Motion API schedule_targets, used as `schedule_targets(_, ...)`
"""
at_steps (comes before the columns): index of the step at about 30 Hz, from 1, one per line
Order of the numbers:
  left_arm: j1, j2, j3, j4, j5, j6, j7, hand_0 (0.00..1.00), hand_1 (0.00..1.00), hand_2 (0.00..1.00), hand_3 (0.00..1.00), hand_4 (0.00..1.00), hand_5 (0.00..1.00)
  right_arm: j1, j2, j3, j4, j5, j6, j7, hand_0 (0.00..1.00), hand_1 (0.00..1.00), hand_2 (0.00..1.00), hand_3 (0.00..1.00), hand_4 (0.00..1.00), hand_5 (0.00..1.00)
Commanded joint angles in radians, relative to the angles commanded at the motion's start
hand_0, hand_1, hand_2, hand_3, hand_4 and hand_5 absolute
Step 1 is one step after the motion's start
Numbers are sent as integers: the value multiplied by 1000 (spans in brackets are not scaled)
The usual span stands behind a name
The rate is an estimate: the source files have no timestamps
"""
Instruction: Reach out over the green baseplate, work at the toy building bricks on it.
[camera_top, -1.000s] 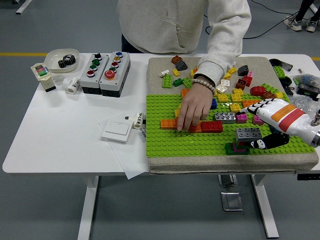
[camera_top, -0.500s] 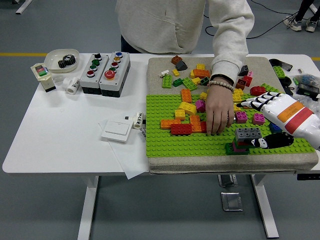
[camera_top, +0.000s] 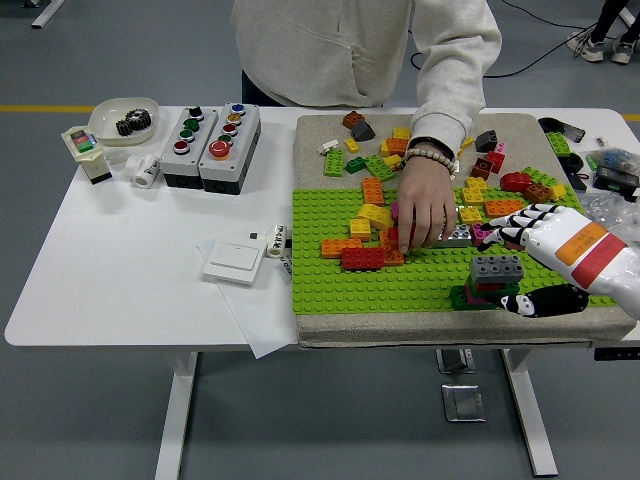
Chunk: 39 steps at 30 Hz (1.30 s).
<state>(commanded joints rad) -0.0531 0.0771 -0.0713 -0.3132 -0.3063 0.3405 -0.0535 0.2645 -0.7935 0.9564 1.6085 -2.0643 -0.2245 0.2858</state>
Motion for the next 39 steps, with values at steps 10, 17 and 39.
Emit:
schedule_targets(10,-1,-1,5,0,-9,-1,-4,598,723,697,557,580,621,-29,-6,-11,22,-9,-1,-4,699,691,734,634,812,545)
schedule_targets(17,1,-1,3,1,-7,-1,-2,598,723,697,557,580,621,-36,-7,-18,14,-17,-1,-7,698,691,732,629,799,568)
schedule_targets(39,6,0,-5,1,12,2,5,602,723,698,557,580,622,-59,-8,-15,-5,-40,5,-9,690,685,730,624,791,560)
